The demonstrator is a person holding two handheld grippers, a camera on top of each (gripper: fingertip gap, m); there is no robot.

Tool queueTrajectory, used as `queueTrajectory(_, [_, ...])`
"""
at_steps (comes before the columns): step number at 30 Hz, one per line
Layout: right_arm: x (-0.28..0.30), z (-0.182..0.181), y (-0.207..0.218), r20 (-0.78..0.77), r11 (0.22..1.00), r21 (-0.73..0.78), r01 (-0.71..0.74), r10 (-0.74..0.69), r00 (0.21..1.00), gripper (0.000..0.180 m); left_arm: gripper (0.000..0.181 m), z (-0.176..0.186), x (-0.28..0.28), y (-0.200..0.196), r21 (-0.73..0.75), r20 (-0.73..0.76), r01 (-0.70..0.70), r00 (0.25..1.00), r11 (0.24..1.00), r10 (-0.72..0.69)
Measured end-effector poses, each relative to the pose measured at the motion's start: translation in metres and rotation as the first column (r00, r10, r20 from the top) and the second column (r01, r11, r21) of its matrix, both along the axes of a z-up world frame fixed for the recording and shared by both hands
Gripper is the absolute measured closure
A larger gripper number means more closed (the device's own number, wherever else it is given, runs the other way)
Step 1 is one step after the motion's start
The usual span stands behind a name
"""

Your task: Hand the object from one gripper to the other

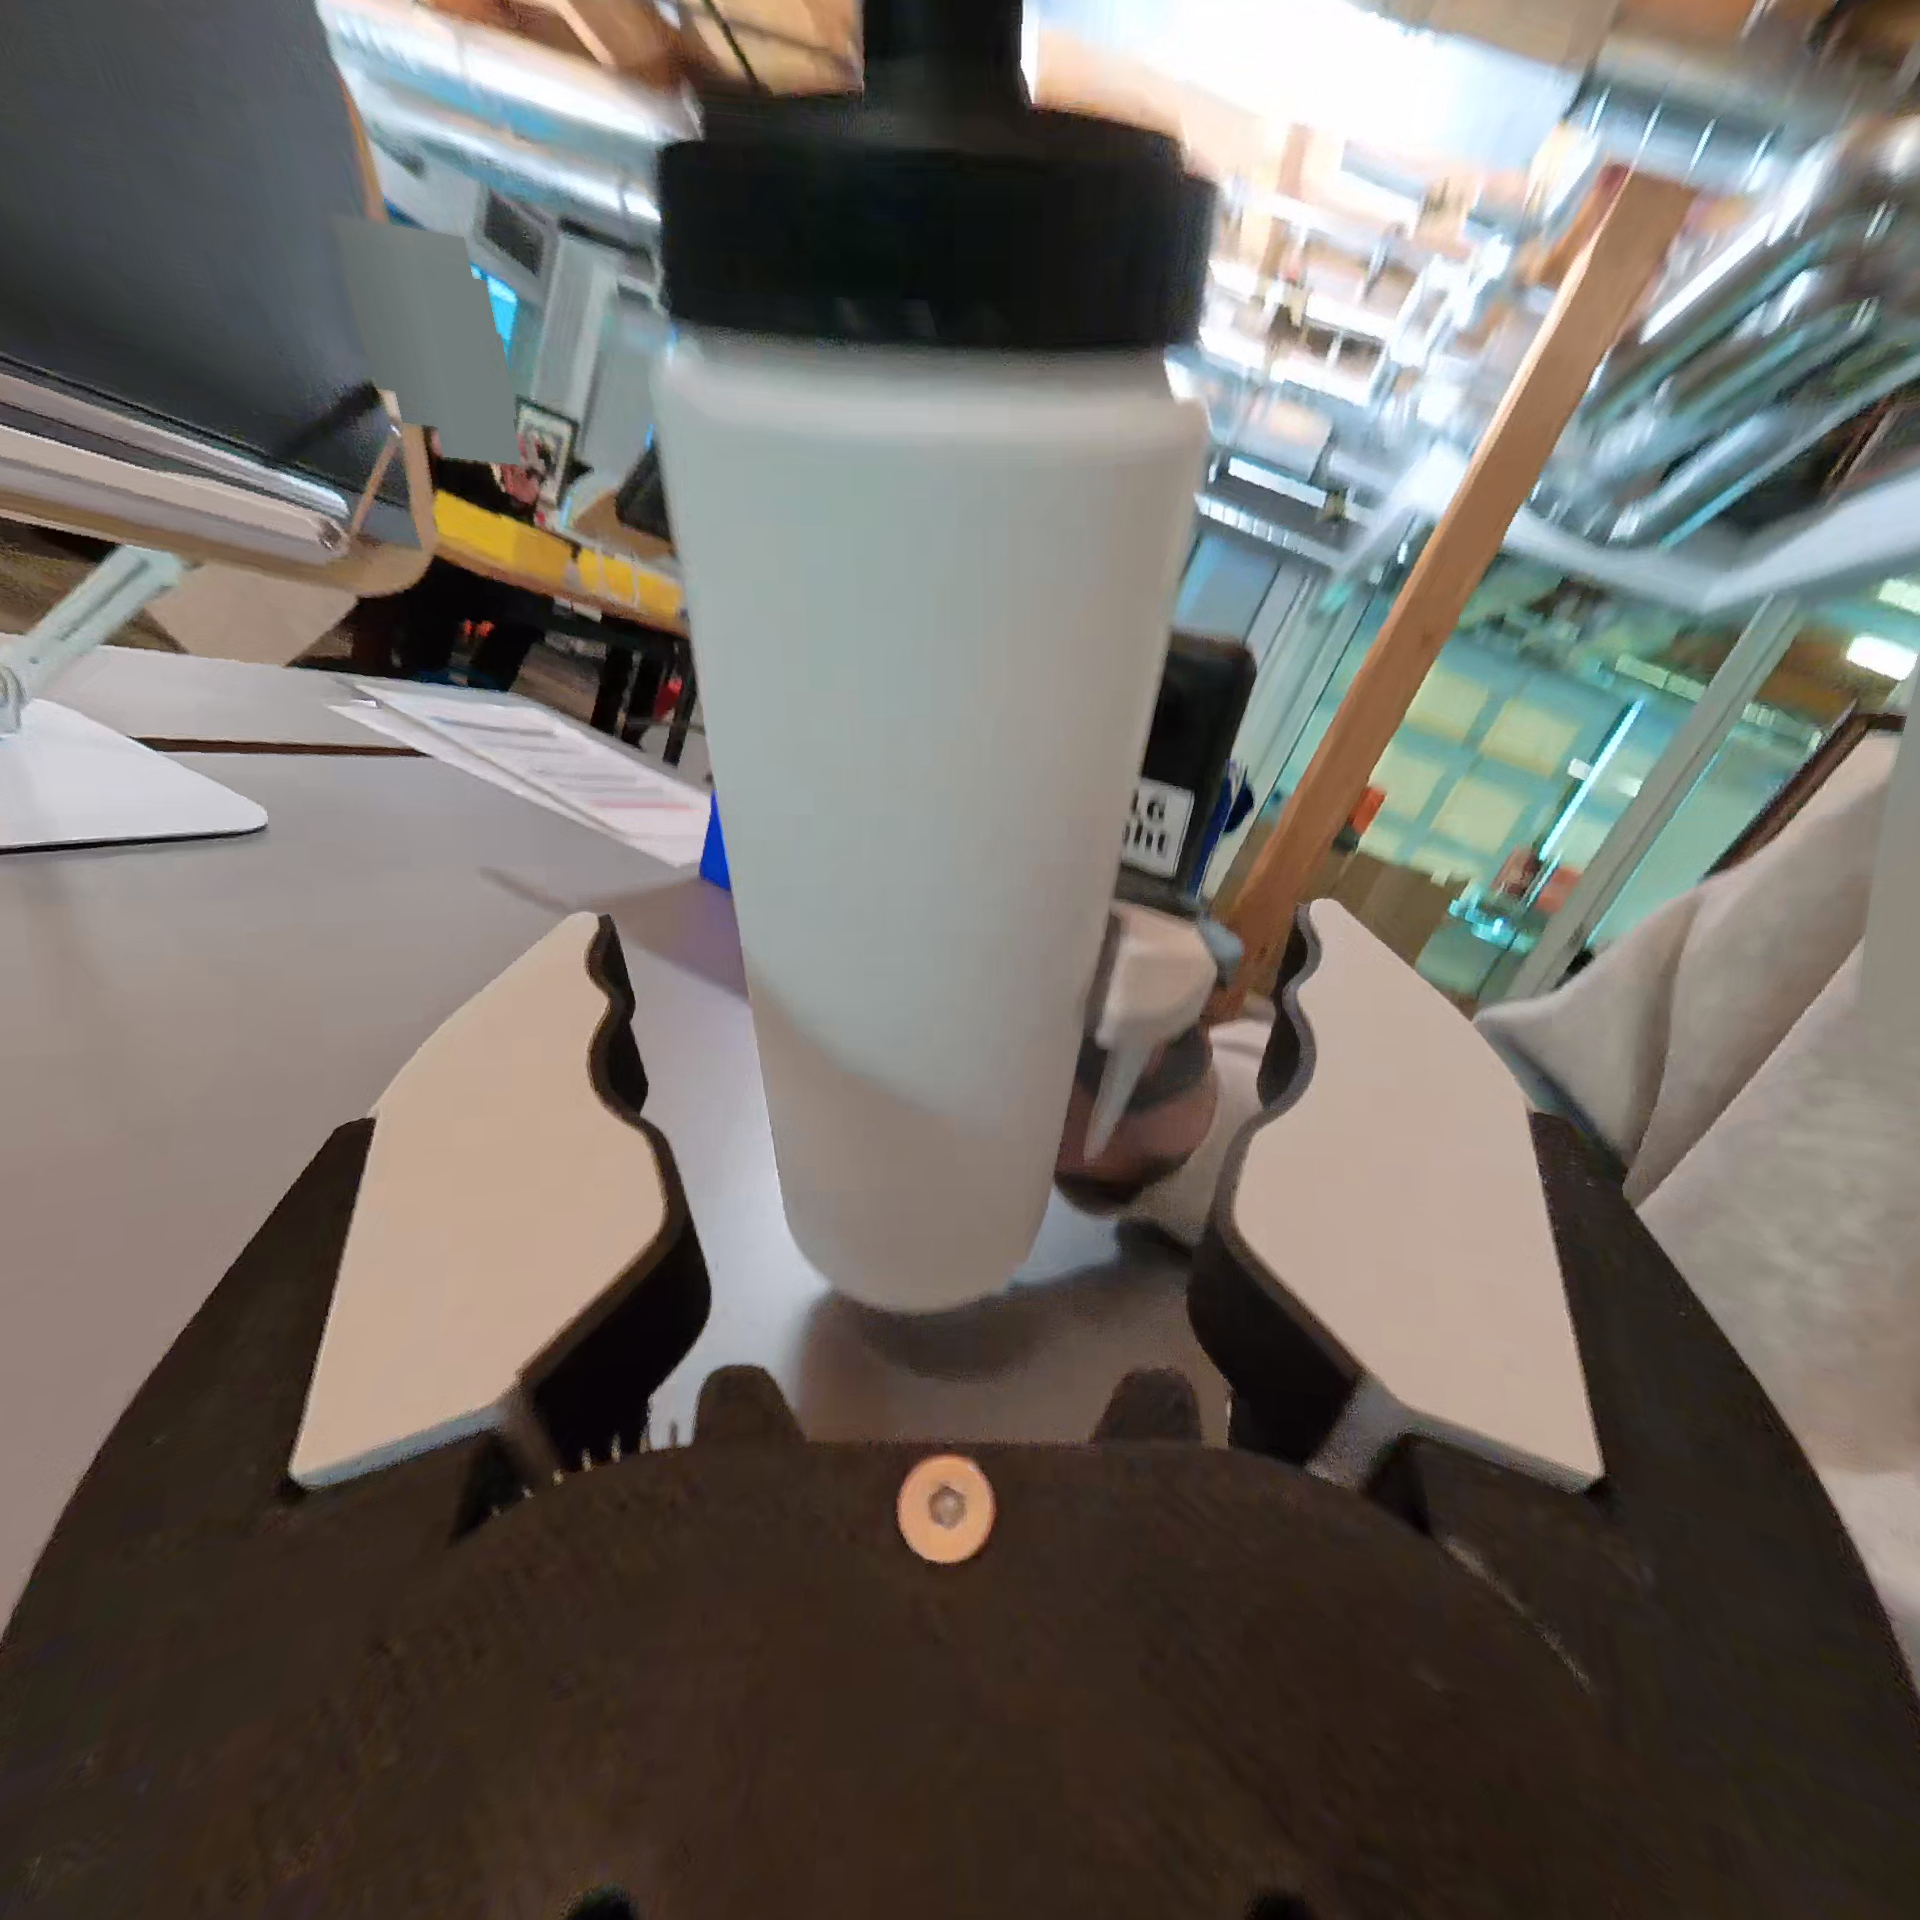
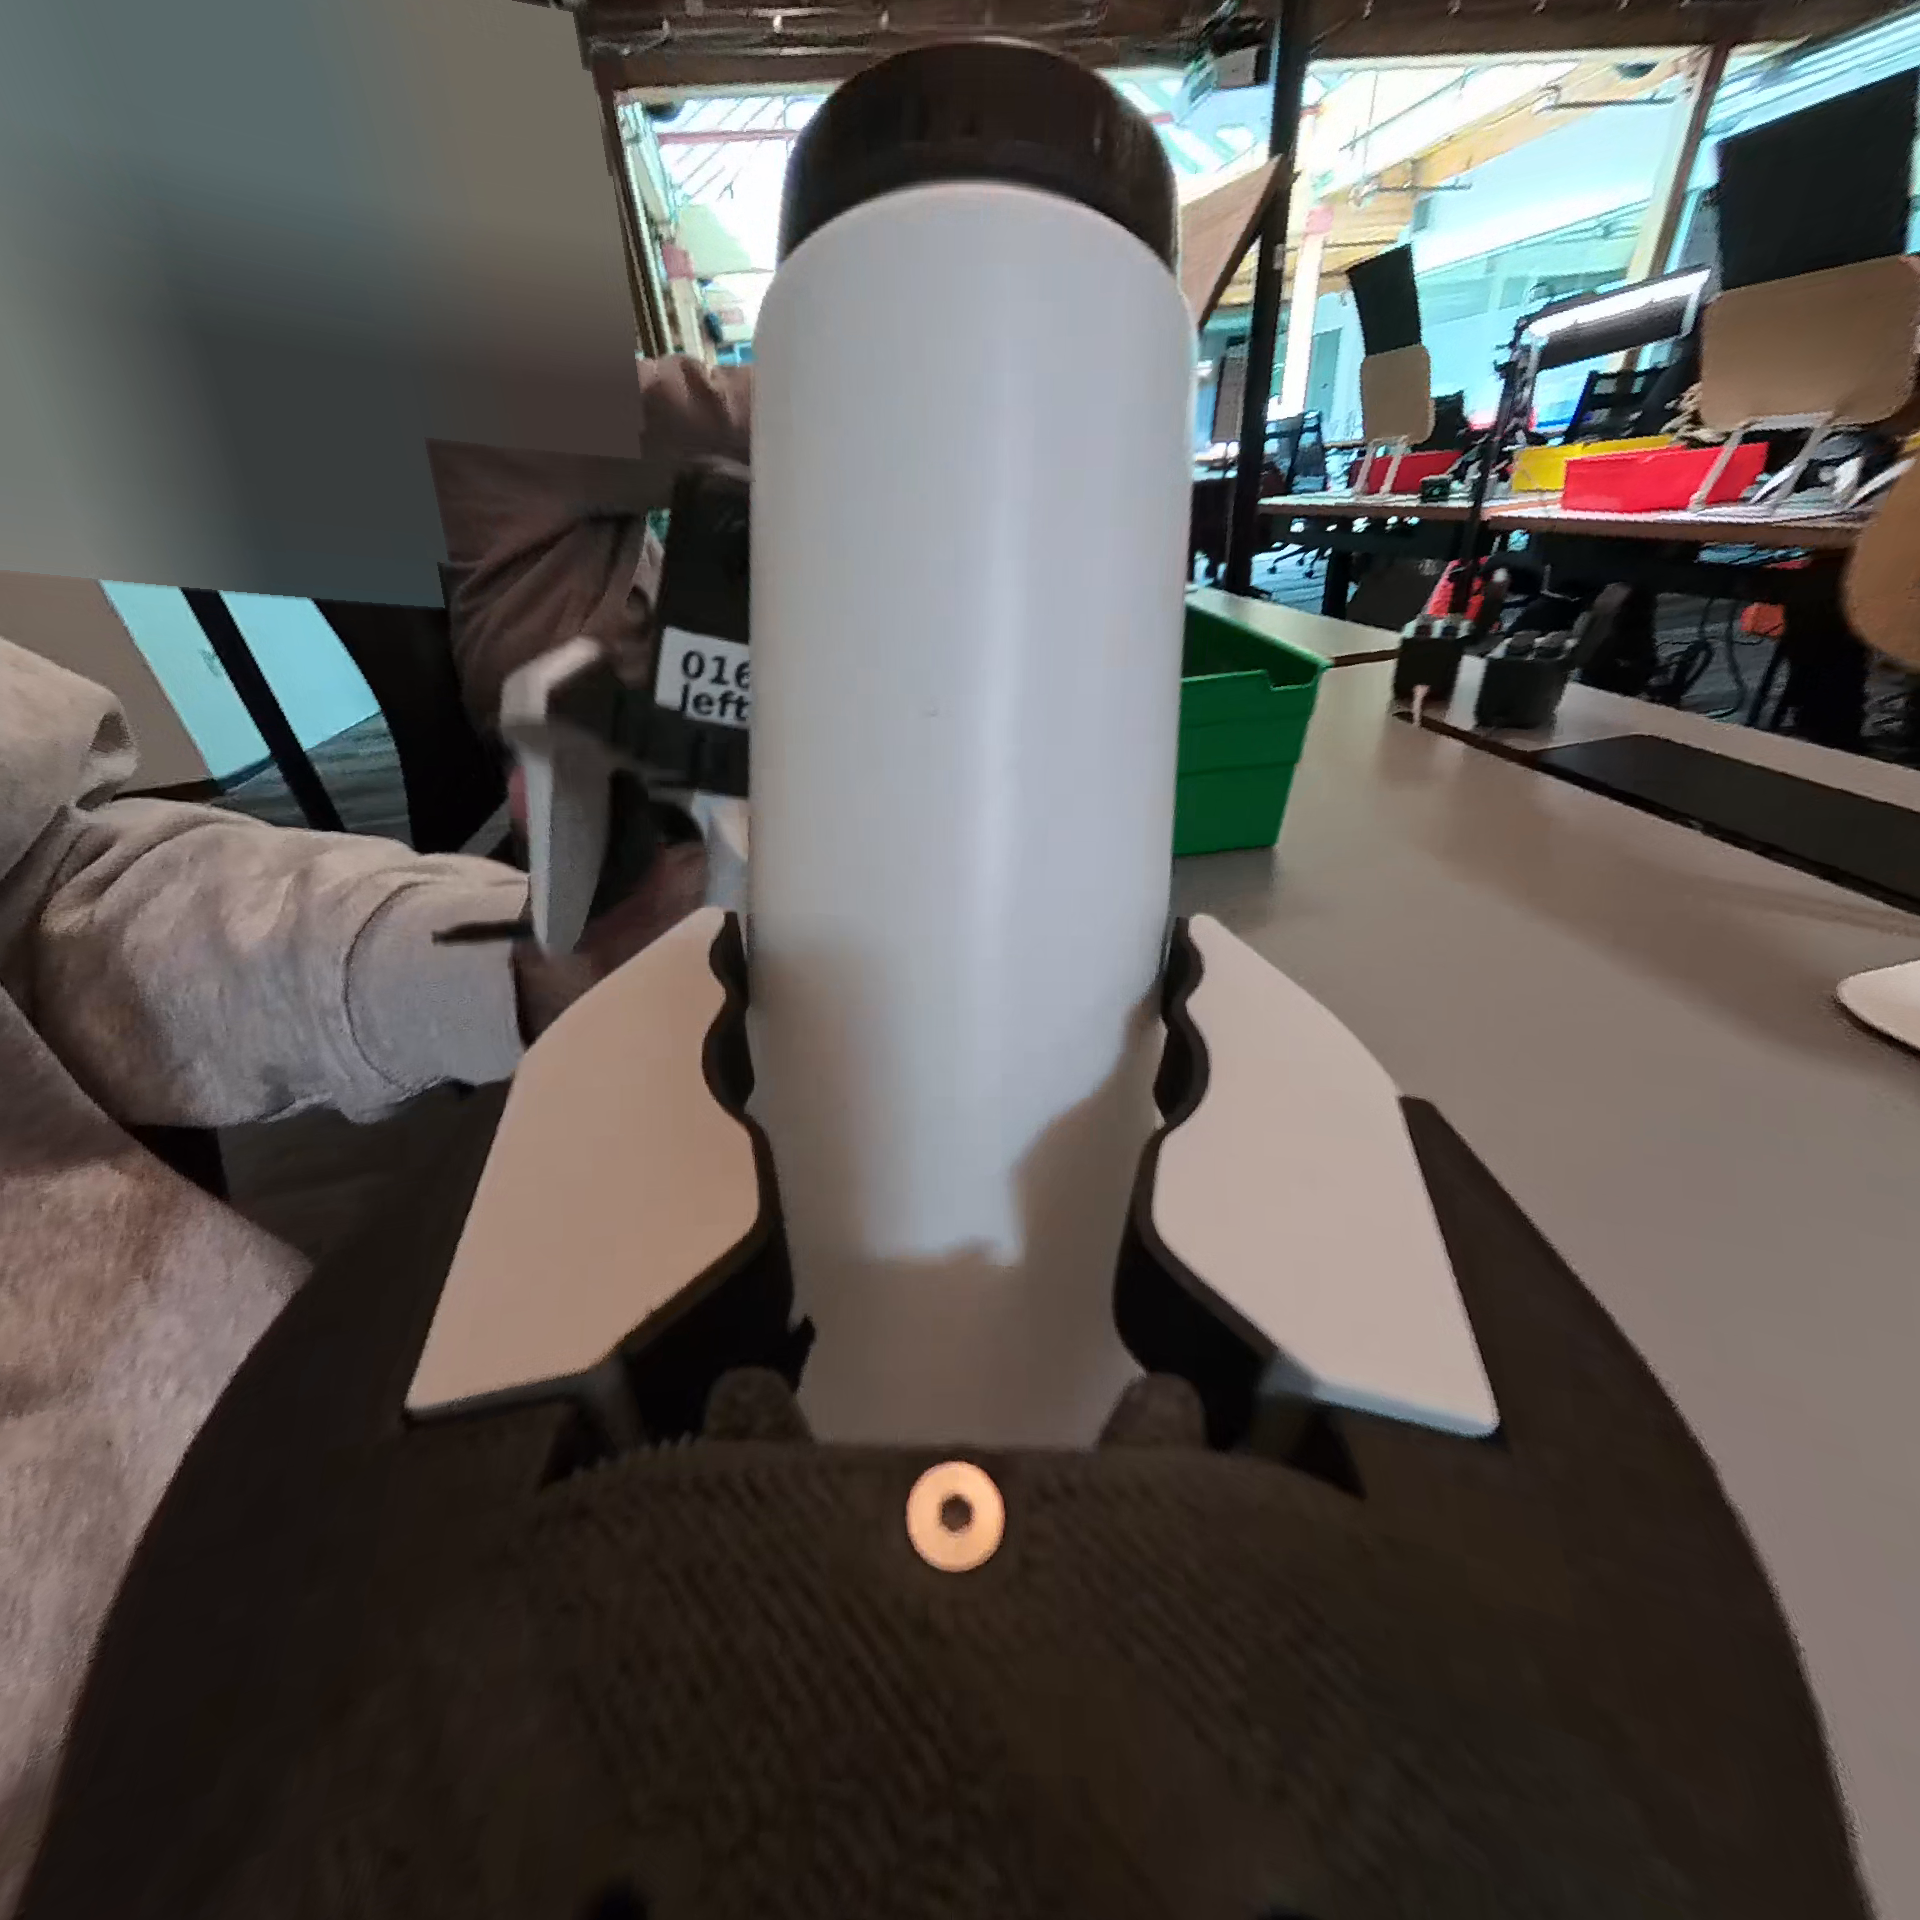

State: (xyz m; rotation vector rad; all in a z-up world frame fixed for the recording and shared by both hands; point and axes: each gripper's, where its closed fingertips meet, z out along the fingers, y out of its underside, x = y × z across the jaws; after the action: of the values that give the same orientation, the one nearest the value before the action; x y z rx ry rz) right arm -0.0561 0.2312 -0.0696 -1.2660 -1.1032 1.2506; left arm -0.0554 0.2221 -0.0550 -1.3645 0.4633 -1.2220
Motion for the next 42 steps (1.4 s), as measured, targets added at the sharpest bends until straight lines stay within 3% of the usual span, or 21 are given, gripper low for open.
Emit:
queueTrajectory(4, [-0.012, -0.014, -0.015, 0.037, 0.999, 0.004, -0.049, 0.049, 0.998, 0.101, 0.069, 0.018, -0.016, -0.001, 0.017, 0.104, -0.029, 0.994, 0.999, 0.027])
queueTrajectory(9, [-0.021, -0.022, -0.025, 0.043, 0.997, 0.02, -0.078, 0.077, 0.996, 0.101, 0.096, 0.026, -0.024, -0.006, 0.073, 0.084, -0.078, 0.994, 0.994, 0.072])
queueTrajectory(14, [-0.023, -0.026, -0.026, 0.05, 0.996, 0.005, -0.093, 0.093, 0.994, 0.1, 0.096, 0.026, -0.02, -0.008, 0.109, 0.015, -0.102, 0.995, 0.989, 0.101])
queueTrajectory(21, [-0.013, -0.016, -0.009, -0.051, 0.991, -0.11, -0.07, 0.065, 0.997, 0.074, 0.097, 0.025, -0.027, -0.004, 0.128, -0.033, -0.16, 0.986, 0.979, 0.166])
queueTrajectory(28, [-0.01, -0.006, -0.011, -0.1, 0.99, -0.104, -0.093, 0.083, 0.992, 0.075, 0.097, 0.018, -0.023, -0.004, 0.121, -0.066, -0.143, 0.986, 0.982, 0.151])
queueTrajectory(38, [0.013, 0.057, -0.011, -0.277, 0.988, -0.122, -0.098, 0.06, 0.959, 0.088, 0.097, 0.011, 0.005, -0.018, 0.19, -0.193, -0.069, 0.975, 0.979, 0.106])
queueTrajectory(42, [0.01, 0.081, -0.028, -0.262, 0.992, -0.064, -0.111, 0.091, 0.961, 0.091, 0.097, 0.017, 0.015, -0.026, 0.219, -0.195, -0.051, 0.976, 0.974, 0.095])
